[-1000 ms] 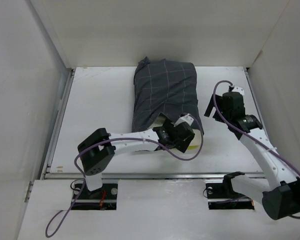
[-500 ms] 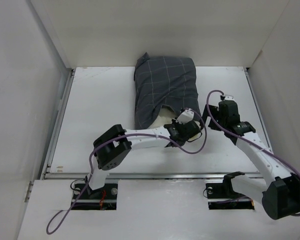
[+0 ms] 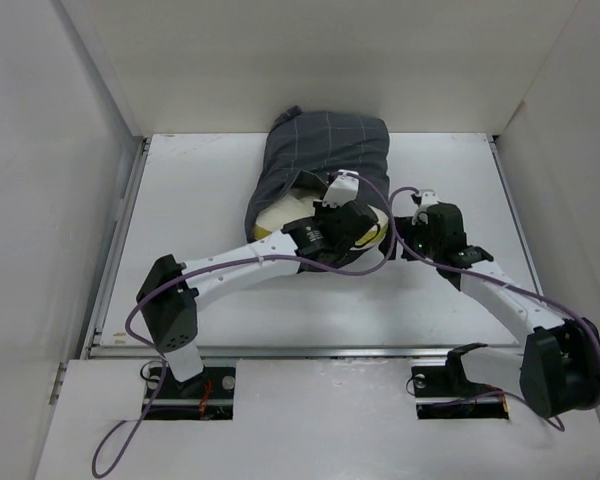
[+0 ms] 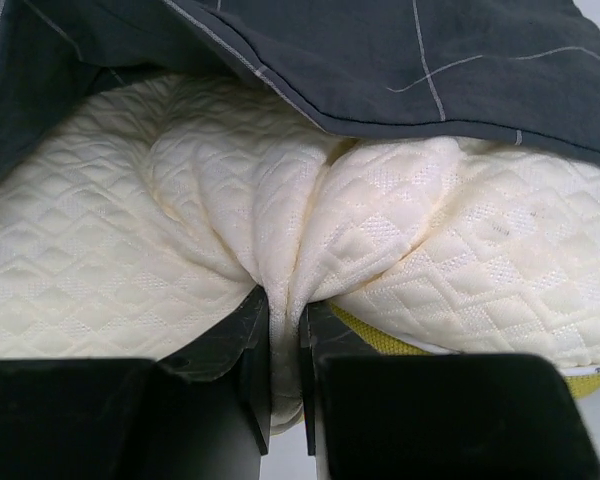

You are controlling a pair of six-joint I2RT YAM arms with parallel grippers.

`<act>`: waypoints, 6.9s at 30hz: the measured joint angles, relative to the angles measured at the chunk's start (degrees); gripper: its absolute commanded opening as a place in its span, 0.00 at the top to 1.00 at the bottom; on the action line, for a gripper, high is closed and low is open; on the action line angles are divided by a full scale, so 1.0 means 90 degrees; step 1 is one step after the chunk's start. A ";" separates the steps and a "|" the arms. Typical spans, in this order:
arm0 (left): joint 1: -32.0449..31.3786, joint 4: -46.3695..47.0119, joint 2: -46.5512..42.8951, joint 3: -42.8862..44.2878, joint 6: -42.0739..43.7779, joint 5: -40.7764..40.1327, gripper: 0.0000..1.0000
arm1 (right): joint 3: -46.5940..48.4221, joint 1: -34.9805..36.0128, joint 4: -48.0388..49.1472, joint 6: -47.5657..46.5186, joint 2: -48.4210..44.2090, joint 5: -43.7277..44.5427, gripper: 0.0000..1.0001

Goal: Put the pillow into the pillowcase

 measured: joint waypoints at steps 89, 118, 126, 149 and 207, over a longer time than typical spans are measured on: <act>0.3738 0.4126 0.2696 -0.0029 -0.1027 0.8575 1.00 | 0.8325 0.1552 -0.3434 -0.1314 0.6271 0.1634 1.00; 0.3376 0.8689 0.2348 -0.0758 -0.2599 0.7762 1.00 | 1.1251 0.2635 -0.4872 -0.1054 0.5083 -0.2416 1.00; 0.3385 0.7980 0.1885 -0.1256 -0.2441 0.7502 0.50 | 1.0280 0.2616 -0.4507 -0.0818 0.4643 -0.2324 1.00; 0.3847 0.0896 -0.4131 -0.3674 -0.0957 0.5013 0.00 | 0.7929 0.2123 -0.2885 -0.0136 0.3791 -0.3371 0.91; 0.4636 0.1212 -0.0784 -0.0551 -0.0340 0.4532 1.00 | 0.5790 -0.2351 -0.2552 -0.0177 0.4374 0.1260 0.64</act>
